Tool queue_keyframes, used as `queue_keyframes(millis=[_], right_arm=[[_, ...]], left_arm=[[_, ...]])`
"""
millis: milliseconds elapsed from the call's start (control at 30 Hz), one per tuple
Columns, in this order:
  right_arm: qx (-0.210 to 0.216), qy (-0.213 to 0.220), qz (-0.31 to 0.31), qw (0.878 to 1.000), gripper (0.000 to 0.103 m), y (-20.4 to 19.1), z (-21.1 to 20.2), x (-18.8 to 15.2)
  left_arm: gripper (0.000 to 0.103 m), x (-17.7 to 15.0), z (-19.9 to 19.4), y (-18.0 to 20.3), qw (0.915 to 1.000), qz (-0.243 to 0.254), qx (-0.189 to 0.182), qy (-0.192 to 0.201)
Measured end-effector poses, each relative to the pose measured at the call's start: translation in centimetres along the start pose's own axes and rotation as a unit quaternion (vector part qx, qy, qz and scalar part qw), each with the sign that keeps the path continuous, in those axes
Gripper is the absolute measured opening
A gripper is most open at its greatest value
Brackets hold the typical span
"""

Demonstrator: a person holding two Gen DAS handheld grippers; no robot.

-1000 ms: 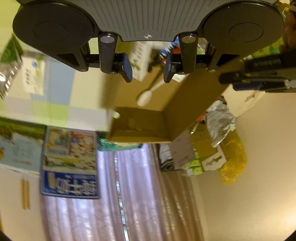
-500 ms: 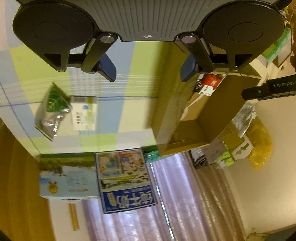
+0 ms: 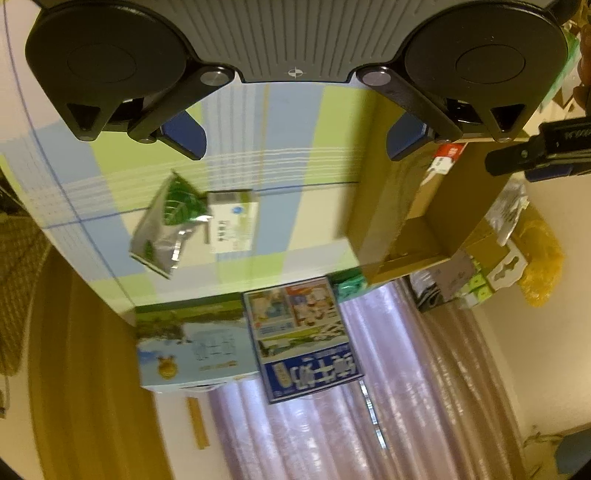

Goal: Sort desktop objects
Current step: 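Move both tools back over the table toward the medicine box and foil bag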

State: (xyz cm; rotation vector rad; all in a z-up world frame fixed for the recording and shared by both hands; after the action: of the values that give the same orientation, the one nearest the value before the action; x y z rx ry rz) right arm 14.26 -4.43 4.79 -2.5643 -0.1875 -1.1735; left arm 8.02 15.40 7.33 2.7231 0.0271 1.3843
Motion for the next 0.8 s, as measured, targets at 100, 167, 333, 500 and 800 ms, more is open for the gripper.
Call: queue_keyframes(millis=[100,167,333,500,800], right_arm=[[-0.009,0.001,0.013,1.0,0.101,1.4,-0.6,0.0],[-0.015,0.001,0.019,1.0,0.101,2.3,-1.0,-0.1],[-0.026,0.003,0.031,0.999,0.101,4.0,-1.7,-0.3],[-0.035,0.0,0.042,0.998,0.101,5.3,-1.8,-0.5],[-0.047,0.0,0.055,0.997,0.101,7.0,-1.7,-0.6]], left_arm=[[0.097,0.1,0.2,1.3,0.9999,0.011,-0.006,-0.003],[0.1,0.2,0.5,2.2,0.9998,0.017,-0.01,-0.006],[0.101,0.3,1.1,3.7,0.9994,0.028,-0.016,-0.01],[0.101,0.1,1.5,4.8,0.9989,0.037,-0.025,-0.017],[0.101,-0.2,2.9,6.9,0.9968,0.047,-0.057,-0.03]])
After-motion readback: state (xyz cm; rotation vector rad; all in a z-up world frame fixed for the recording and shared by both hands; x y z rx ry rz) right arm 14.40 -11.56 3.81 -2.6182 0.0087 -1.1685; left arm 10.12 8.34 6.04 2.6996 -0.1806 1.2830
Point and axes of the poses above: each gripper's, at about its wrist camera, not at the fingertips, and z roughly the way its jaws point, y to its right, x to its top, the point moved 4 cm from there along z, roughly the way its jaws point, and after that the axes turned 7 degrees about -x, right-handed, at the moved point
